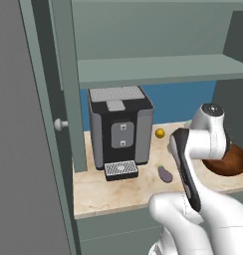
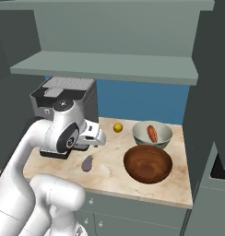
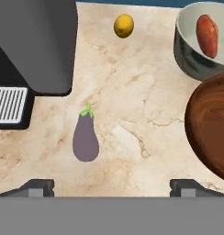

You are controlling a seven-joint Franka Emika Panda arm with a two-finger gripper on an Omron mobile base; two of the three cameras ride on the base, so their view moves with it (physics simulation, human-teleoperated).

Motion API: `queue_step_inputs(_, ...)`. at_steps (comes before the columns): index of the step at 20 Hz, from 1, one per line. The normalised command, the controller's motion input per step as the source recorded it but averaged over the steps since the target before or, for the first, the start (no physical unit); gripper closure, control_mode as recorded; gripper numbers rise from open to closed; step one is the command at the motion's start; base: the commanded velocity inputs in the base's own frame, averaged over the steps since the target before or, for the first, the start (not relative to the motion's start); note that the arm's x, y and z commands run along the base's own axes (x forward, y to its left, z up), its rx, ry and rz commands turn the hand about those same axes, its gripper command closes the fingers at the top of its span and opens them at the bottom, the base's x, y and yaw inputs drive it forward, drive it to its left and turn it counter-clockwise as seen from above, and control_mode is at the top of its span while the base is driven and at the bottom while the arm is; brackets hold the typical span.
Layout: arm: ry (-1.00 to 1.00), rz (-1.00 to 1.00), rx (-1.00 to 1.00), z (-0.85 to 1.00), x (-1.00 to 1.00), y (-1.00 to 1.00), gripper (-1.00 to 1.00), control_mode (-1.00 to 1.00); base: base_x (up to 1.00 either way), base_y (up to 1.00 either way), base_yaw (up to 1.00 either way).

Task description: Pick both bowls and place them on the counter. Then place the eggplant in one bowl and place the sweet potato in the other bowl.

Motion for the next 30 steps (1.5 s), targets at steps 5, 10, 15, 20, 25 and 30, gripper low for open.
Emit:
queue_step_inputs(5, 0.18, 0.0, 0.0, -0.32, -0.04, 0.34, -1.0, -1.0, 0.0, 0.0, 0.0)
queue_step_inputs(10, 0.26, 0.0, 0.0, -0.41, 0.13, 0.18, -1.0, -1.0, 0.0, 0.0, 0.0)
queue_step_inputs(15, 0.22, 0.01, 0.0, -0.4, 0.33, 0.08, -1.0, -1.0, 0.0, 0.0, 0.0)
queue_step_inputs(20, 0.2, 0.04, 0.0, -0.34, 0.36, 0.08, -1.0, -1.0, 0.0, 0.0, 0.0)
queue_step_inputs(25, 0.11, 0.05, 0.0, -0.37, 0.33, 0.02, -1.0, -1.0, 0.0, 0.0, 0.0)
queue_step_inputs(30, 0.0, 0.05, 0.0, -0.33, 0.23, -0.05, -1.0, -1.0, 0.0, 0.0, 0.0)
